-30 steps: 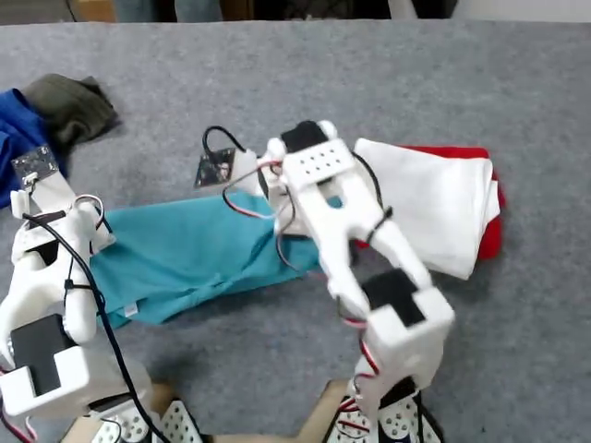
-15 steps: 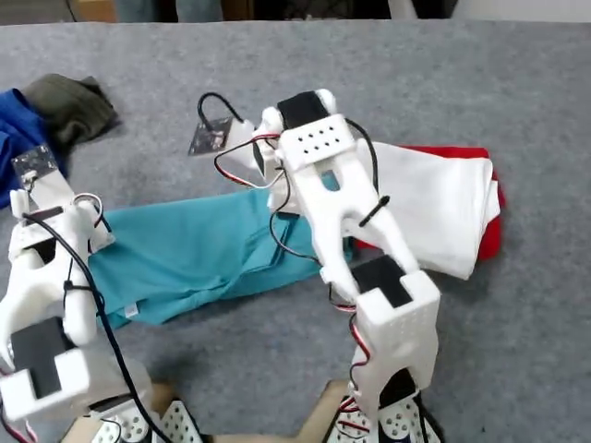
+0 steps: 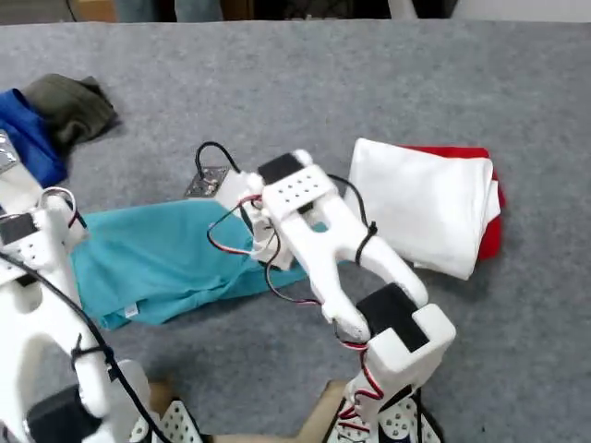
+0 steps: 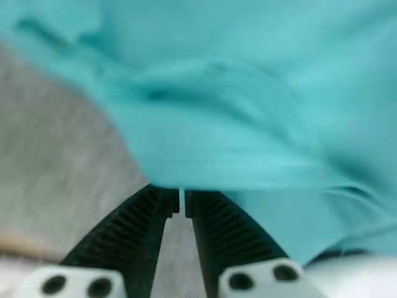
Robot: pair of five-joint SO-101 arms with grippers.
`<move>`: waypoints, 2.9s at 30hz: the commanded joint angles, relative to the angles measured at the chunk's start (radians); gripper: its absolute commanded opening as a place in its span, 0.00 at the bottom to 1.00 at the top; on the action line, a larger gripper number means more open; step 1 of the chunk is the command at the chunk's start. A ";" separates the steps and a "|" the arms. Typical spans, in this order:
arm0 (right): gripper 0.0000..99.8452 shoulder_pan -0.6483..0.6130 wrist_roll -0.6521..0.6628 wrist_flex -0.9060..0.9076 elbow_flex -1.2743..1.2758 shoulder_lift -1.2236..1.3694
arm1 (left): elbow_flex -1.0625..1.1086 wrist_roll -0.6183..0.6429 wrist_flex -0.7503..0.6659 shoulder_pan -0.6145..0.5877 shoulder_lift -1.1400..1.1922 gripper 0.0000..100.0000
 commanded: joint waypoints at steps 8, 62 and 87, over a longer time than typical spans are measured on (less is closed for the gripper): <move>0.02 -0.017 -0.155 -0.158 -0.315 0.203 | 0.004 0.002 0.012 -0.028 -0.043 0.19; 0.02 0.126 -0.166 0.098 -0.604 -0.033 | -1.254 -0.325 0.855 -0.302 0.936 0.03; 0.02 0.448 -0.157 0.040 -0.656 -0.031 | -0.855 0.238 0.652 0.656 0.629 0.03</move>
